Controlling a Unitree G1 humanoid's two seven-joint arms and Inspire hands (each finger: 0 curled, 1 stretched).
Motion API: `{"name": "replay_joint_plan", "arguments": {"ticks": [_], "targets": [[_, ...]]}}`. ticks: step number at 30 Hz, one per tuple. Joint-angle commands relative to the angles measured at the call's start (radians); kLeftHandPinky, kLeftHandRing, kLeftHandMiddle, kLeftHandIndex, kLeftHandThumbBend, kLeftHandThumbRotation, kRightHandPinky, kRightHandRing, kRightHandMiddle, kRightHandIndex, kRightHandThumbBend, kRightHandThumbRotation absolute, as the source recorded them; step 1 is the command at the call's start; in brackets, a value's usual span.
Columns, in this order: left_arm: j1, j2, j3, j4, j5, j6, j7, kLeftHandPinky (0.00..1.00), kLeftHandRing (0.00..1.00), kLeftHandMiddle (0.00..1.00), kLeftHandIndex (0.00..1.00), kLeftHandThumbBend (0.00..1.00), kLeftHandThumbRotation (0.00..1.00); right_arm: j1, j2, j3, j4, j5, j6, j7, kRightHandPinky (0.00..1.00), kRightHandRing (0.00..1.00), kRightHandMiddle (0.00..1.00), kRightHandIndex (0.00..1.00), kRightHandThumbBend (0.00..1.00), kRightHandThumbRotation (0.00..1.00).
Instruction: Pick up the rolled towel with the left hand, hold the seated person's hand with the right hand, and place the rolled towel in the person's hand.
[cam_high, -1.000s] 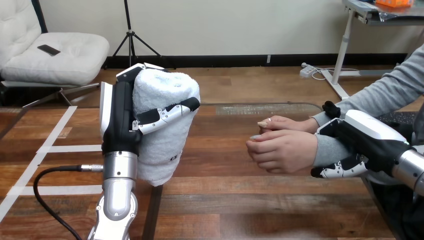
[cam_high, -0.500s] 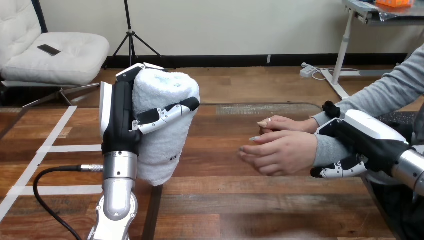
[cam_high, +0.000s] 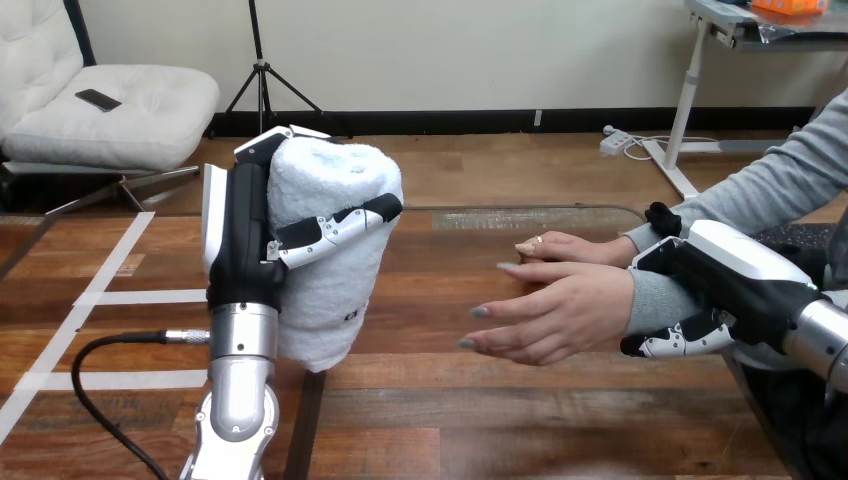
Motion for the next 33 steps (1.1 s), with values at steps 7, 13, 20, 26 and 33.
{"name": "replay_joint_plan", "arguments": {"ticks": [7,13,20,26,33], "targets": [[-0.114,-0.040,-0.002,0.025,-0.028,-0.023,0.000,0.35,0.39,0.41,0.40,0.68,0.00,-0.060,0.016,-0.019,-0.019,0.014,-0.020,-0.021,0.22,0.26,0.32,0.37,0.57,0.00],[-0.145,-0.066,0.003,0.075,-0.054,-0.010,-0.010,0.37,0.39,0.41,0.41,0.68,0.00,-0.060,0.016,-0.018,-0.025,0.011,-0.023,-0.024,0.22,0.26,0.32,0.36,0.57,0.00],[-0.197,-0.087,0.008,0.147,-0.084,-0.002,-0.030,0.37,0.39,0.41,0.41,0.67,0.00,-0.059,0.018,-0.020,-0.032,0.016,-0.033,-0.023,0.22,0.26,0.32,0.36,0.57,0.00],[-0.239,-0.097,0.008,0.199,-0.086,0.011,-0.029,0.37,0.39,0.41,0.41,0.68,0.00,-0.060,0.022,-0.022,-0.030,0.020,-0.039,-0.025,0.22,0.25,0.32,0.36,0.57,0.00],[-0.279,-0.115,0.017,0.246,-0.103,0.036,-0.051,0.38,0.40,0.41,0.41,0.68,0.00,-0.061,0.023,-0.021,-0.033,0.018,-0.045,-0.027,0.21,0.25,0.31,0.35,0.56,0.00]]}}
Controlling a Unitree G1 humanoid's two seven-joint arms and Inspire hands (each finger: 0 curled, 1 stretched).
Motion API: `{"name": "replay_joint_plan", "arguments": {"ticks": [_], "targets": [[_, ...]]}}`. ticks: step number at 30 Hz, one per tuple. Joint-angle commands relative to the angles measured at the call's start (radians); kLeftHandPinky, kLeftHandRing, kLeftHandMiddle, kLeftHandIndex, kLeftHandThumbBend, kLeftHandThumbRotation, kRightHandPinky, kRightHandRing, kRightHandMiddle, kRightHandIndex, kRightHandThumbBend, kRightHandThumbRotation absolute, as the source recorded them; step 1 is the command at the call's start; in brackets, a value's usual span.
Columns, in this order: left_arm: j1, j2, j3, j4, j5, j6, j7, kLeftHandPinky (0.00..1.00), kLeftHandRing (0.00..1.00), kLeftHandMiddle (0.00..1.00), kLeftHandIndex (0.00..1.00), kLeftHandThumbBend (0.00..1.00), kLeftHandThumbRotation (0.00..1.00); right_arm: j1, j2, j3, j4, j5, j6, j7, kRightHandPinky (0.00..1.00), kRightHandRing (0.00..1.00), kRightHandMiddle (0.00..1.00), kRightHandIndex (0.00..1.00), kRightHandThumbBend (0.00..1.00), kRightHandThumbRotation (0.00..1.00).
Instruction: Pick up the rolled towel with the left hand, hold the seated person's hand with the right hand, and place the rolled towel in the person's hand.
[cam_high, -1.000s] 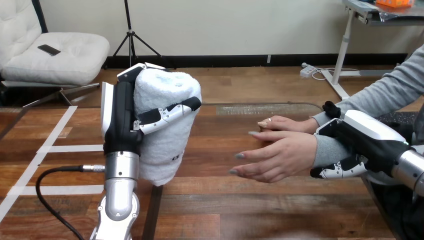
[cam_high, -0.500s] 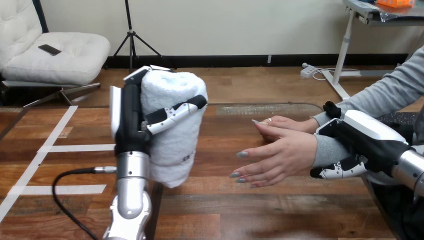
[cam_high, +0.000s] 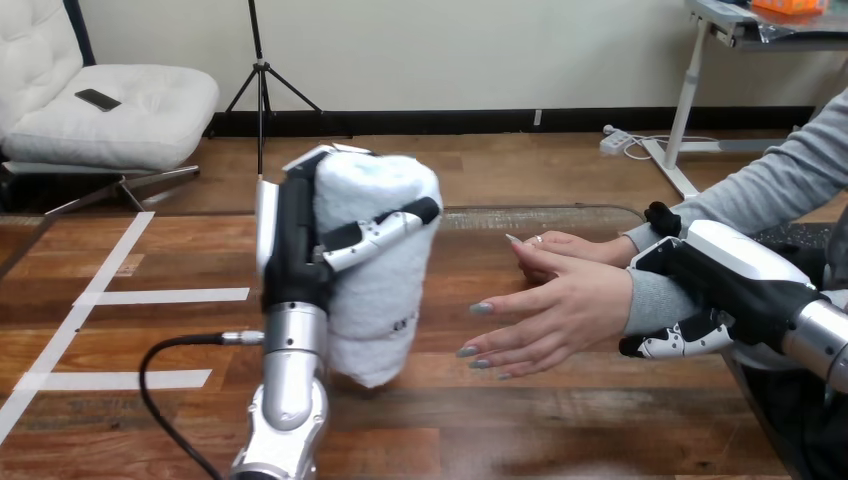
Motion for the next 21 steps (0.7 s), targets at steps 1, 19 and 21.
{"name": "replay_joint_plan", "arguments": {"ticks": [1,19,21], "targets": [[-0.171,-0.014,0.016,0.034,-0.031,0.004,-0.018,0.38,0.40,0.42,0.41,0.68,0.00,-0.061,0.022,-0.022,-0.032,0.019,-0.040,-0.027,0.21,0.25,0.31,0.35,0.56,0.00],[-0.239,-0.066,0.028,0.107,-0.073,0.057,-0.072,0.39,0.41,0.42,0.42,0.67,0.00,-0.062,0.030,-0.024,-0.043,0.030,-0.046,-0.023,0.21,0.24,0.31,0.33,0.56,0.00],[-0.244,-0.073,0.029,0.113,-0.076,0.062,-0.075,0.39,0.41,0.42,0.42,0.68,0.00,-0.062,0.031,-0.024,-0.045,0.032,-0.043,-0.021,0.21,0.24,0.31,0.33,0.56,0.00]]}}
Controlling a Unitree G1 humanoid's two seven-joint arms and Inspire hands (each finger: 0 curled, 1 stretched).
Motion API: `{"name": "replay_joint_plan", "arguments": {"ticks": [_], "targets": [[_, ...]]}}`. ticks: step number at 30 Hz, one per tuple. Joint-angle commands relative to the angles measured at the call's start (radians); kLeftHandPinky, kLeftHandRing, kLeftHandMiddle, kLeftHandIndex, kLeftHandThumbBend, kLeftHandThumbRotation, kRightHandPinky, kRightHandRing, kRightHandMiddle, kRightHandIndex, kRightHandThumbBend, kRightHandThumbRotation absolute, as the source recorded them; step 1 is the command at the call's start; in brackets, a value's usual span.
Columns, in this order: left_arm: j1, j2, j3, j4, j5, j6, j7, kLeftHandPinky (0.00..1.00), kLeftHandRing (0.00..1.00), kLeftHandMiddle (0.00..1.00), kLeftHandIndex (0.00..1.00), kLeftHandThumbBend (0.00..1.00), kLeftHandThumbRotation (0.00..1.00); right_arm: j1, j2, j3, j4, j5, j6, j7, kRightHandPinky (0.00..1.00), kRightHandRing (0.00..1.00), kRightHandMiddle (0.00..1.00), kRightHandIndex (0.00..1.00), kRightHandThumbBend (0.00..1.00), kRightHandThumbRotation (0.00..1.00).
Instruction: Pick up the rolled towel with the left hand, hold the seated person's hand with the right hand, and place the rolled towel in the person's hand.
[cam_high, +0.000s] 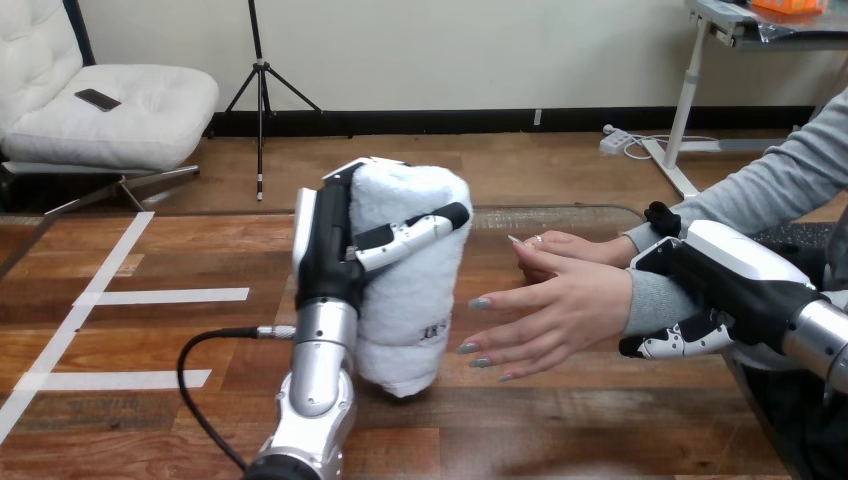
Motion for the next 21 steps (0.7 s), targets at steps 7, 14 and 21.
{"name": "replay_joint_plan", "arguments": {"ticks": [7,14,21], "targets": [[-0.175,-0.034,0.017,0.015,-0.024,-0.006,-0.010,0.39,0.41,0.42,0.42,0.68,0.00,-0.059,0.034,-0.026,-0.054,0.039,-0.032,-0.012,0.21,0.25,0.31,0.34,0.55,0.00],[-0.182,-0.050,0.016,0.024,-0.024,-0.002,-0.012,0.39,0.41,0.42,0.41,0.69,0.00,-0.060,0.038,-0.028,-0.061,0.046,-0.028,-0.004,0.21,0.25,0.31,0.34,0.55,0.00],[-0.188,-0.061,0.018,0.028,-0.031,0.005,-0.023,0.39,0.41,0.43,0.41,0.69,0.00,-0.061,0.041,-0.028,-0.067,0.048,-0.027,0.002,0.21,0.25,0.31,0.35,0.54,0.00]]}}
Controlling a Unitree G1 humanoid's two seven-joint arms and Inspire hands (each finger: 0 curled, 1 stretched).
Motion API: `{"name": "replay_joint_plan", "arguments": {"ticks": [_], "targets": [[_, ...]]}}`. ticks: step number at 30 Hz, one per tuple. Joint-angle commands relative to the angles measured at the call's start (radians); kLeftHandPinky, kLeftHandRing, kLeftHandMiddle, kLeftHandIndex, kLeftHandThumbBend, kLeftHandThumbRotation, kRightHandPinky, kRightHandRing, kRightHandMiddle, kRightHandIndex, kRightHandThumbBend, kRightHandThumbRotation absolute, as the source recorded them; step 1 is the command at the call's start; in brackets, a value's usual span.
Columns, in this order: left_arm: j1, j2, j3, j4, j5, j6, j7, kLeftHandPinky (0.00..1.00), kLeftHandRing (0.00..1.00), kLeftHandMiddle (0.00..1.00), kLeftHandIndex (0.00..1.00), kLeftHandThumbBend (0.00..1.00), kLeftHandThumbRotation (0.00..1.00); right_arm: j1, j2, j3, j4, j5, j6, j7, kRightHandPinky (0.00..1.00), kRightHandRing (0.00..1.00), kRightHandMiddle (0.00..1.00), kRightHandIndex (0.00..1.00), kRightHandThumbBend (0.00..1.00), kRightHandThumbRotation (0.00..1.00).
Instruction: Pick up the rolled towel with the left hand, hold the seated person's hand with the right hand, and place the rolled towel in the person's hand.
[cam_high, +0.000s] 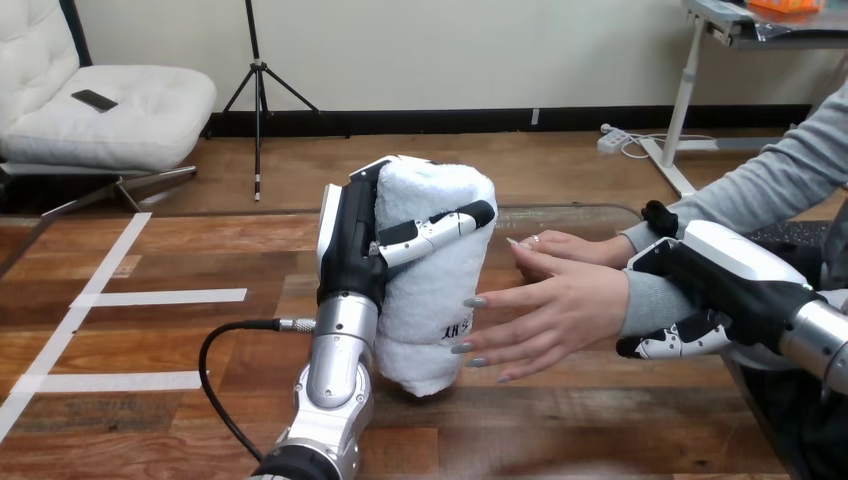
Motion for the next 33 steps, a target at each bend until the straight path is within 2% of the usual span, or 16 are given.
{"name": "replay_joint_plan", "arguments": {"ticks": [1,33], "targets": [[-0.151,-0.025,0.020,-0.006,-0.022,-0.006,-0.003,0.39,0.41,0.43,0.42,0.68,0.00,-0.061,0.036,-0.028,-0.063,0.048,-0.027,-0.004,0.21,0.25,0.31,0.35,0.54,0.00],[-0.165,-0.009,-0.001,-0.005,-0.004,-0.015,0.013,0.39,0.41,0.42,0.42,0.69,0.00,-0.094,0.054,-0.021,-0.073,0.037,-0.015,0.004,0.22,0.25,0.32,0.36,0.53,0.00]]}}
